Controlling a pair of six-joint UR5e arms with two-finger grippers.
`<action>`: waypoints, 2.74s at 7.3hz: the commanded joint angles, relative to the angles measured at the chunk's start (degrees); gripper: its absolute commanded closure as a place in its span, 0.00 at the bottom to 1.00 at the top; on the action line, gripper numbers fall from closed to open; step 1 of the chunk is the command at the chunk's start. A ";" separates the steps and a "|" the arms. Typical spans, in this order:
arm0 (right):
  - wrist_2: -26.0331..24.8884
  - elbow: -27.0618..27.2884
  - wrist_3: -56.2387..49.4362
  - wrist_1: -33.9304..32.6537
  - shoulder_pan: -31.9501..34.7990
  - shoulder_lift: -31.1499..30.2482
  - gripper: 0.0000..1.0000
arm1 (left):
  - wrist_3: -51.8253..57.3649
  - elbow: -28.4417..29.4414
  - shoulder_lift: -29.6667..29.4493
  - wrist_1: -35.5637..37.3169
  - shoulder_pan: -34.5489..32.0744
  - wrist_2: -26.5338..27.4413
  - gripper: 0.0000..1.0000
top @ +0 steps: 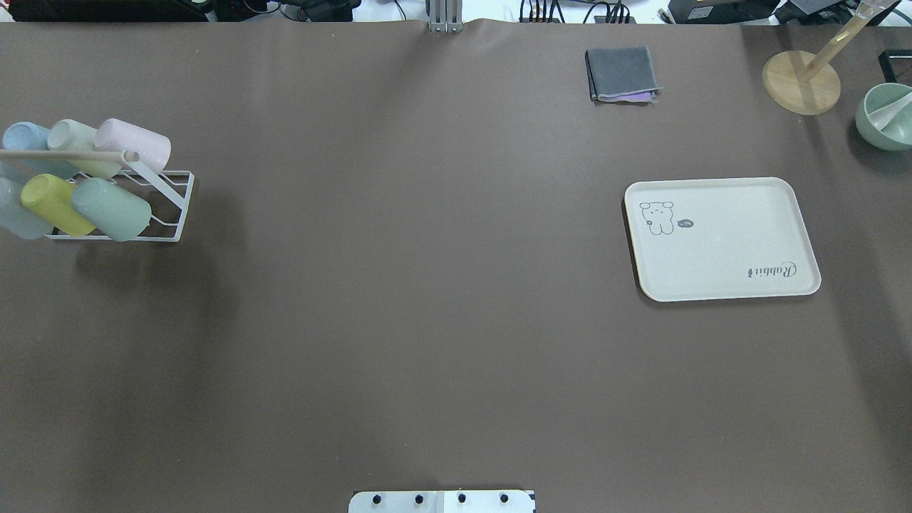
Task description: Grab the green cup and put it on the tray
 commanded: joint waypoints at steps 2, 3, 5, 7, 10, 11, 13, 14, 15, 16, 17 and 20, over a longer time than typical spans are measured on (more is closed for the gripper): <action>-1.23 0.07 0.00 0.09 0.00 0.01 0.00 | 0.00 0.11 0.00 0.09 -0.01 0.00 0.02; -1.24 0.07 0.00 0.09 0.00 0.01 0.00 | 0.00 0.29 -0.09 0.09 0.08 0.00 0.02; -1.33 0.07 0.00 0.09 0.00 0.01 0.00 | 0.00 0.38 -0.26 0.09 0.08 0.00 0.02; -1.24 -0.19 0.00 0.09 0.00 0.01 0.00 | 0.00 0.38 -0.35 0.09 0.08 0.00 0.02; -2.46 -0.11 -0.09 0.18 0.00 -0.08 0.00 | 0.00 0.38 -0.44 0.09 0.08 0.00 0.02; -2.73 -0.10 0.00 0.35 0.08 -0.25 0.00 | 0.00 0.38 -0.53 0.09 0.08 0.00 0.02; -3.78 -0.10 -0.18 0.53 0.00 -0.17 0.00 | 0.00 0.38 -0.53 0.09 0.08 0.00 0.02; -3.88 0.07 -0.44 0.62 0.08 -0.25 0.00 | 0.00 0.38 -0.53 0.09 0.08 0.00 0.02; -3.88 0.07 -0.53 0.71 0.09 -0.17 0.00 | 0.00 0.38 -0.61 0.09 0.08 0.09 0.02; -3.79 0.25 -0.61 0.62 0.09 -0.17 0.00 | 0.00 0.29 -0.61 0.09 0.08 0.09 0.02; -3.79 0.33 -0.88 0.71 0.00 -0.17 0.00 | 0.00 0.12 -0.61 0.09 0.08 0.09 0.02; -3.44 -0.01 -0.79 0.62 0.00 -0.17 0.00 | 0.00 0.12 -0.79 0.09 0.08 0.09 0.02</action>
